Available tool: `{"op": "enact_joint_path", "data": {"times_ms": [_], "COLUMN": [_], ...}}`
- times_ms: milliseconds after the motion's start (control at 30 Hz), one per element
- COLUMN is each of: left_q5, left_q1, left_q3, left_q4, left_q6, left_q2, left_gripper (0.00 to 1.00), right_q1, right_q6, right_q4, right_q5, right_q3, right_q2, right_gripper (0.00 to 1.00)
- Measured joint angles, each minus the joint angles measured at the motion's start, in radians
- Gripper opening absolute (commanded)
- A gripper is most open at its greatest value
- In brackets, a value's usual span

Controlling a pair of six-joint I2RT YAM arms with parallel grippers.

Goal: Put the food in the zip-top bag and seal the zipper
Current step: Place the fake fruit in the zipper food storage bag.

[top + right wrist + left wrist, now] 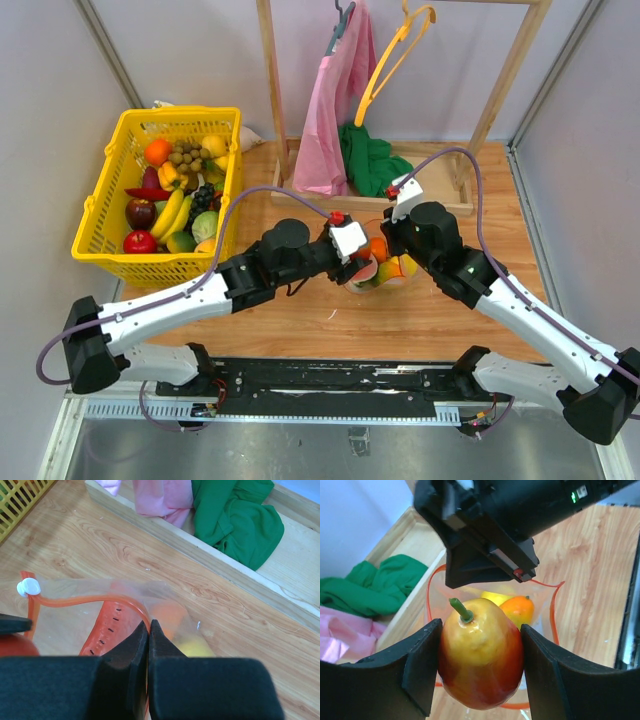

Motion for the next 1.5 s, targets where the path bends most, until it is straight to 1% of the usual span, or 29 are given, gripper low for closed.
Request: {"op": "enact_joint_path", "data": {"times_ms": [67,167,367,467,633,733,867,1000,1100,1300,1500], "left_q5": [-0.011,-0.030,-0.077,-0.099,-0.129,-0.150,-0.167,-0.175,-0.175,-0.181,-0.213], "left_q1": [-0.014,-0.022,-0.026,-0.026,-0.027,-0.027,-0.027,-0.027,-0.027,-0.027,-0.027], "left_q3": [0.000,0.000,0.000,0.000,-0.001,-0.011,-0.031,-0.043,-0.048,-0.048,-0.044], "left_q4": [0.013,0.026,0.048,0.068,0.110,0.135,0.155,0.170,0.172,0.173,0.154], "left_q6": [0.058,0.127,0.209,0.227,0.233,0.235,0.234,0.230,0.223,0.196,0.116], "left_q2": [0.026,0.067,0.130,0.152,0.181,0.192,0.195,0.195,0.195,0.191,0.151], "left_gripper": [0.24,0.28,0.42,0.51,0.59,0.68,0.72,0.80,0.82,0.82,0.82], "right_q1": [0.000,0.000,0.000,0.000,0.000,0.000,0.000,0.000,0.000,0.000,0.000], "right_q6": [0.000,0.000,0.000,0.001,0.002,0.002,0.002,0.002,0.003,0.003,0.003], "right_q4": [0.000,0.000,0.000,0.000,0.000,0.000,0.000,0.000,0.000,0.000,0.000], "right_q5": [0.000,-0.001,-0.006,-0.008,-0.011,-0.015,-0.018,-0.019,-0.023,-0.025,-0.026], "right_q3": [0.000,0.000,0.000,0.000,0.000,0.000,0.000,0.000,0.000,0.000,0.000], "right_q2": [0.000,0.000,-0.001,-0.001,-0.001,-0.001,-0.001,-0.001,-0.001,-0.001,-0.001], "right_gripper": [0.01,0.01,0.01,0.01,0.01,0.01,0.01,0.01,0.01,0.01,0.01]}}
